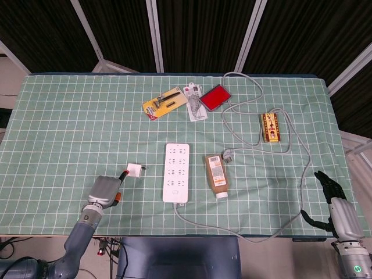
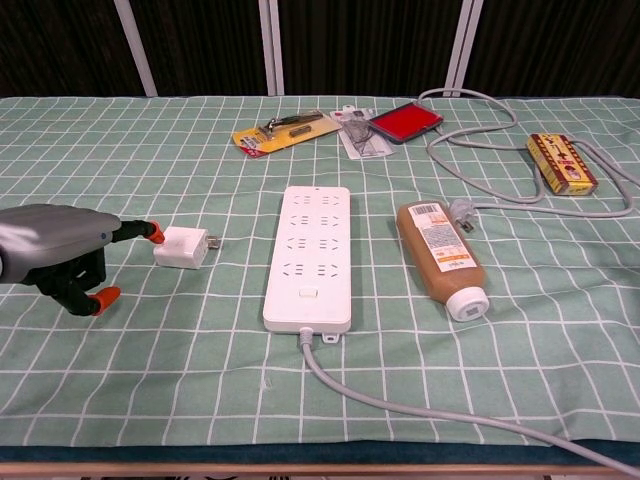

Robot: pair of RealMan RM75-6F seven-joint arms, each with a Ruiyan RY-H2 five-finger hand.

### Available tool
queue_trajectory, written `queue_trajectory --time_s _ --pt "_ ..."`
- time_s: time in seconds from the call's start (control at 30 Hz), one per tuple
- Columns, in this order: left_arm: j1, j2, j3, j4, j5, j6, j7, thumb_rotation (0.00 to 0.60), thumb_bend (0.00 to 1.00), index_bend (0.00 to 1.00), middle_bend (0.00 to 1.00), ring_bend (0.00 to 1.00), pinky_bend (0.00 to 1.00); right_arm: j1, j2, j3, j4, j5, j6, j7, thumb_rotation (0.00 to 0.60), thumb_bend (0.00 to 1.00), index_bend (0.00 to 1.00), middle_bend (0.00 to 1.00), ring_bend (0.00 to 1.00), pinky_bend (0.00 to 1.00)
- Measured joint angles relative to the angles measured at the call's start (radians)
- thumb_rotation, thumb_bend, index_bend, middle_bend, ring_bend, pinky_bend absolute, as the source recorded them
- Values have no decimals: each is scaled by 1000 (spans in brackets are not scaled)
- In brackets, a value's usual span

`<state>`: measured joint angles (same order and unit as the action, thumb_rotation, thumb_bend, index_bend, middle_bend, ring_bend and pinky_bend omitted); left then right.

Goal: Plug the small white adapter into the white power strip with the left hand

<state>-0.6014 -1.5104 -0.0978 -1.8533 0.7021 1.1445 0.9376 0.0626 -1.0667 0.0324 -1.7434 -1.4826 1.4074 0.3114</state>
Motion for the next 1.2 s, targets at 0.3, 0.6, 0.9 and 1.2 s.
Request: queue_trajectory --time_s 0.3,0.6,0.9,1.2 --pt "-25 -18 28 15 -15 7 -8 600 478 122 914 832 871 0 1 0 -1 1 -3 0 600 338 0 0 0 0" --pt "-8 0 84 -34 31 39 -45 600 478 124 915 832 871 -1 1 -1 -1 -4 1 -3 600 338 0 0 0 0" --pt "23 25 134 -67 91 77 -93 600 478 128 899 822 871 -2 0 0 -1 -3 3 -3 600 338 0 0 0 0" --pt "46 88 136 -108 161 110 -157 600 478 130 905 822 871 -3 1 0 -2 -5 3 -4 600 338 0 0 0 0"
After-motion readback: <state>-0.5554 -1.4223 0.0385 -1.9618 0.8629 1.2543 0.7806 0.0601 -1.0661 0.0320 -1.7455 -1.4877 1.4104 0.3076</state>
